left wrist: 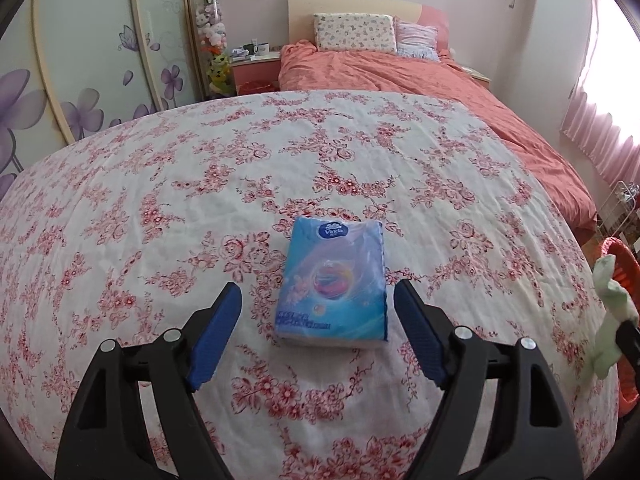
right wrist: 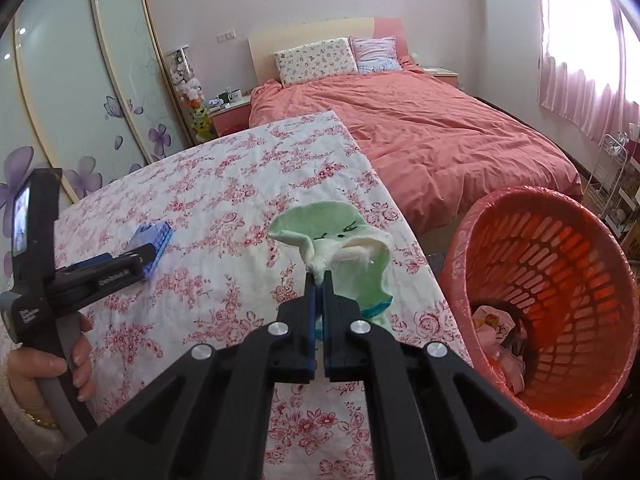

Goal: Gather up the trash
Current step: 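Grasp the blue tissue pack with the left tool while the right tool holds the sock, then carry the sock and tissue pack over the orange basket and open both tools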

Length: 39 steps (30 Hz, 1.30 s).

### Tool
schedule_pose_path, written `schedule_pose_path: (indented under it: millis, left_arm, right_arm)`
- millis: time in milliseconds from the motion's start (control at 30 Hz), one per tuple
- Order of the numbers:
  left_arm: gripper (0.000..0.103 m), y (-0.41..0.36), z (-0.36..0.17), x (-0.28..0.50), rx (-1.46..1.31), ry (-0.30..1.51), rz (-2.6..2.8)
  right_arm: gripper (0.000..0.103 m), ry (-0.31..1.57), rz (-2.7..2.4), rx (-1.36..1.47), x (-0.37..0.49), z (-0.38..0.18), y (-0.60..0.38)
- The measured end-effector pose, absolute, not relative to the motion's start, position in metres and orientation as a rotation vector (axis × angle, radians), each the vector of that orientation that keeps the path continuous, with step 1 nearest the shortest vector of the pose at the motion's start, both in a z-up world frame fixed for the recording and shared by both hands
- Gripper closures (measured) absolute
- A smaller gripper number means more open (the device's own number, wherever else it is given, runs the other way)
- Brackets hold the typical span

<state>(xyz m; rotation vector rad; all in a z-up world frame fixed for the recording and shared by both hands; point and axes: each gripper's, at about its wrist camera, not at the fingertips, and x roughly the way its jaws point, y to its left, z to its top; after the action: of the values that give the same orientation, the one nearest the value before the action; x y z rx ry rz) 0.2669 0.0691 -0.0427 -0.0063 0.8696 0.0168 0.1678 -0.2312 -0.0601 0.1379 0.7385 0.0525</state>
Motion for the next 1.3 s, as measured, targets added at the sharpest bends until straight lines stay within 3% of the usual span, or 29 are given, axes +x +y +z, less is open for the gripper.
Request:
schedule_pose_path:
  millis: [100,133,167,633,1300]
  left_arm:
    - [0.035,0.066,-0.045,0.271,-0.002,0.877,0.020]
    - [0.046,0.066,-0.046,0.271,-0.002,0.881,0.018]
    - [0.049,0.066,-0.047,0.273,-0.003,0.888,0.017]
    - [0.051,0.056,-0.018,0.247,0.008,0.794,-0.051]
    - [0.051,-0.017,0.036,0.199,0.018,0.662,-0.305]
  right_arm:
    - [0.099,0.734,0.051,0.140,0.167,-0.058,-0.232]
    - [0.099,0.733,0.051,0.141,0.167,-0.058,-0.232]
    - [0.099,0.730,0.049,0.141,0.166,-0.057,-0.233]
    - [0.099,0.681,0.044,0.154,0.154,-0.037,-0.240]
    - [0.099,0.552,-0.001,0.199,0.115,0.001,-0.279]
